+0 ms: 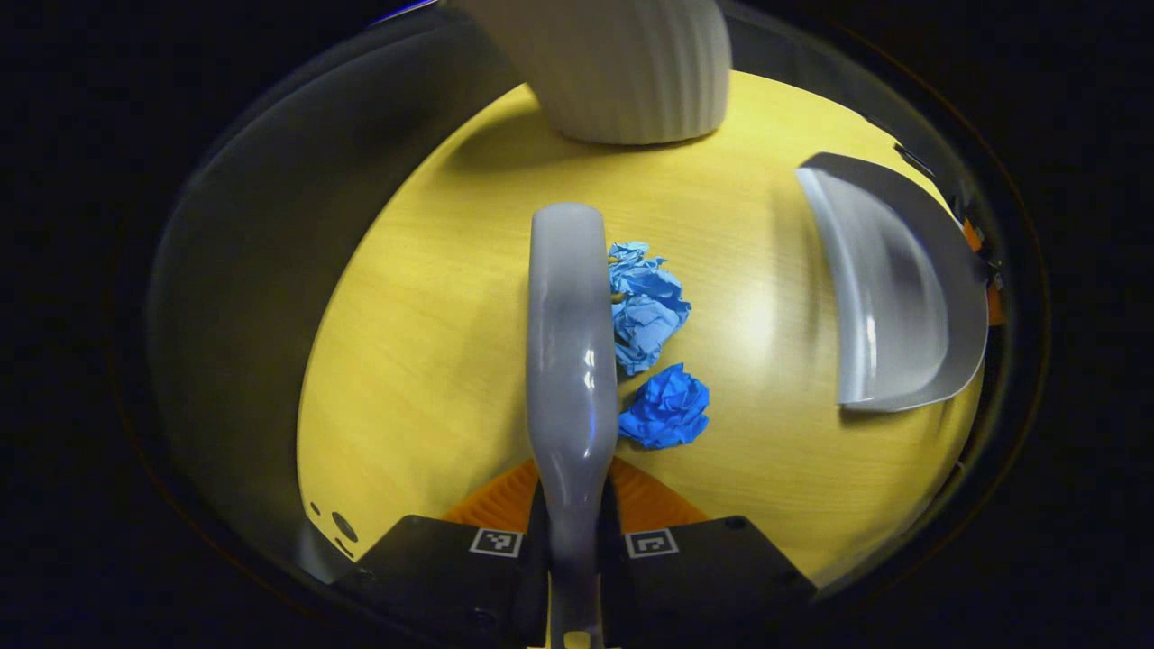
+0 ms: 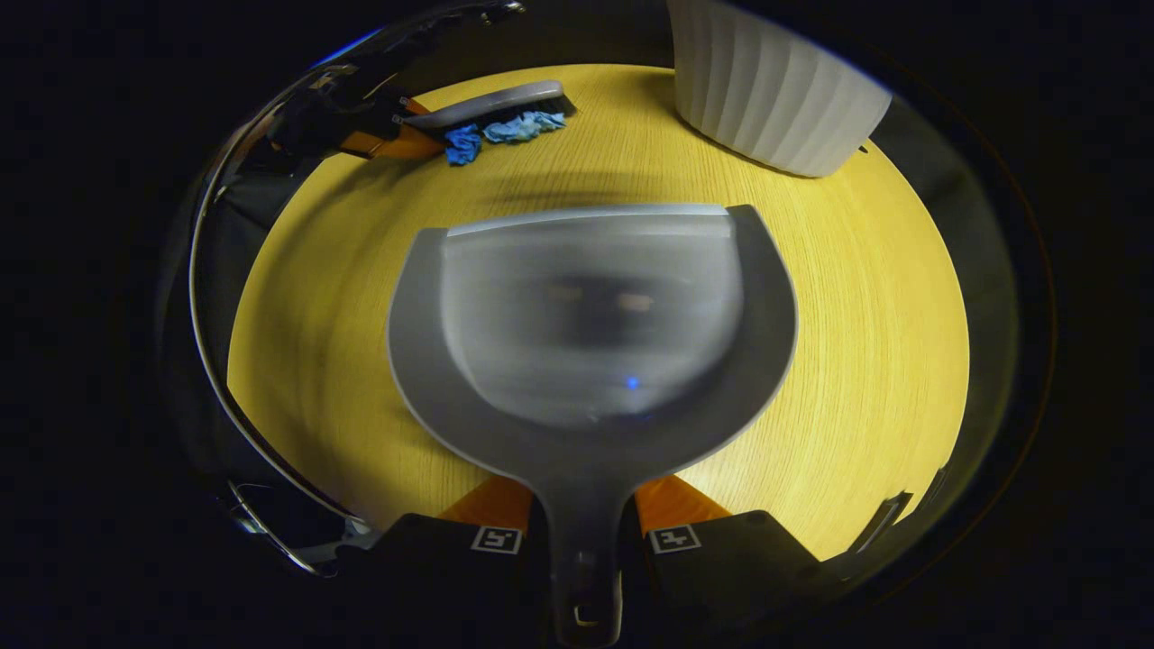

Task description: Pick up the small broom and dustpan from the desktop, sweep the trash into the dustpan with the broom, and then empty the trash into the garbage bin.

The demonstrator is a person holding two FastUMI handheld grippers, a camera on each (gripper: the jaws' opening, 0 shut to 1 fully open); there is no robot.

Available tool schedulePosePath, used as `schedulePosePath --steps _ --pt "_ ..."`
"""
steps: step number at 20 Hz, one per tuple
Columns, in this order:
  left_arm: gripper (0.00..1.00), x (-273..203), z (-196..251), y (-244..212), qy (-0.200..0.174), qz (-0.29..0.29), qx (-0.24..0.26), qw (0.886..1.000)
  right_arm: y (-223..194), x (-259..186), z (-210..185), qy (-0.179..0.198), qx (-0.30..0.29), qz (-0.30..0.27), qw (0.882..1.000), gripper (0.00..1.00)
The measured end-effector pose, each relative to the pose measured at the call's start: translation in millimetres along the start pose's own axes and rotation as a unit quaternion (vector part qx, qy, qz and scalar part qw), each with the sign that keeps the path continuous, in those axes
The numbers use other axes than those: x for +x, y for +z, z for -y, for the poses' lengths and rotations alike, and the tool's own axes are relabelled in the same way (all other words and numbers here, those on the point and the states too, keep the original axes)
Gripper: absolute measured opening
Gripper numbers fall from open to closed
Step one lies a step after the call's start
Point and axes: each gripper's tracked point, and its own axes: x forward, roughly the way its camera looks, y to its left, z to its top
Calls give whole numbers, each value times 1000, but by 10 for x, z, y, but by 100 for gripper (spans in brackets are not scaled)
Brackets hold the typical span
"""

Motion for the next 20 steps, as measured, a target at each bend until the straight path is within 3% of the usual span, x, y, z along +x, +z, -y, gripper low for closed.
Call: schedulePosePath --steps 3,6,7,13,20 --pt "27 -68 377 97 -27 -10 25 999 2 3 -3 0 -2 1 1000 36" --pt "28 -226 867 186 -83 -20 10 996 19 2 -3 1 -6 5 1000 39" --pt "27 -283 1012 134 -105 -26 -7 994 27 -2 -2 1 -6 13 1000 36" --pt "27 -406 1423 199 -147 -38 -56 987 17 16 16 11 -10 44 999 36" --pt "27 -646 1695 216 -181 -31 -74 980 25 17 24 28 -12 63 998 36"
